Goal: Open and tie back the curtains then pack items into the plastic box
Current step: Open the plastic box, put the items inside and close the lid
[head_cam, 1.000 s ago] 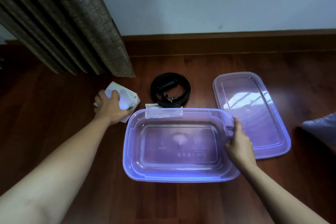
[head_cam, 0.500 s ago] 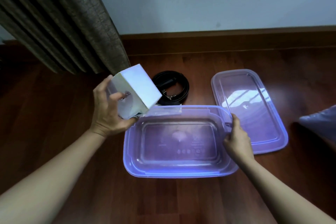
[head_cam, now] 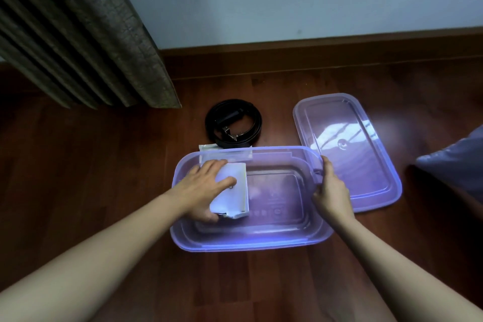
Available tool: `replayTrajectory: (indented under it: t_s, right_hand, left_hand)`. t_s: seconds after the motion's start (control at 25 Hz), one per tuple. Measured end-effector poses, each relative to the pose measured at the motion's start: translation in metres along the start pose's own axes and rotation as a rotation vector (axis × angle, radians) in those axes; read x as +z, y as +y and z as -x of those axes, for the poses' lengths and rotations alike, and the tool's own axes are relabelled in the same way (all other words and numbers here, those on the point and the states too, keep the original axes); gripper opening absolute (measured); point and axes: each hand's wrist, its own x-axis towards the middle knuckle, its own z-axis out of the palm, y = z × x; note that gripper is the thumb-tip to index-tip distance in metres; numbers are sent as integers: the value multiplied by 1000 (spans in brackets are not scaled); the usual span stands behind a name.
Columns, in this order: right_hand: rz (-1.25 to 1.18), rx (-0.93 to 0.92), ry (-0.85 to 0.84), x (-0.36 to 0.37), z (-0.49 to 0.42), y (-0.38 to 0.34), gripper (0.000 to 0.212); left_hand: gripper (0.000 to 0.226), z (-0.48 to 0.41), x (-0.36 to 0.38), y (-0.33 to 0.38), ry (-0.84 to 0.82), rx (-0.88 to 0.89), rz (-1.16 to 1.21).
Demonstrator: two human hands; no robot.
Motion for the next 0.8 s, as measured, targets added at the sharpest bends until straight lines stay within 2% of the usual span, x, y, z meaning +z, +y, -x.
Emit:
replayTrajectory:
  t_s: [0.04,0.12,0.16,0.28,0.32,0.52,0.8]
  right_hand:
    - [-7,0,-3,0,0,0,78]
    - [-21,8,-3,0,1,1,77]
    - [-22,11,-3,0,1,1,77]
    - [-14,4,4,1,1,1,78]
    - [-10,4,10,0,0,1,78]
    - [-15,10,4,-2,1,0,77]
    - [-22,15,0,-3,3,-2,77]
  left_hand:
    - [83,-2,0,2,-66,-66,-7]
    - [90,-5,3,13,-77,-107,-60]
    - [96,-5,10,19,-40,-95,-54]
    - [113,-5,30,29,205,-2,-78]
    - [115,-6,32,29,229,21,-120]
    - [93,-7,31,33,193,13,-186]
    - [80,3,37,38,236,-95,-103]
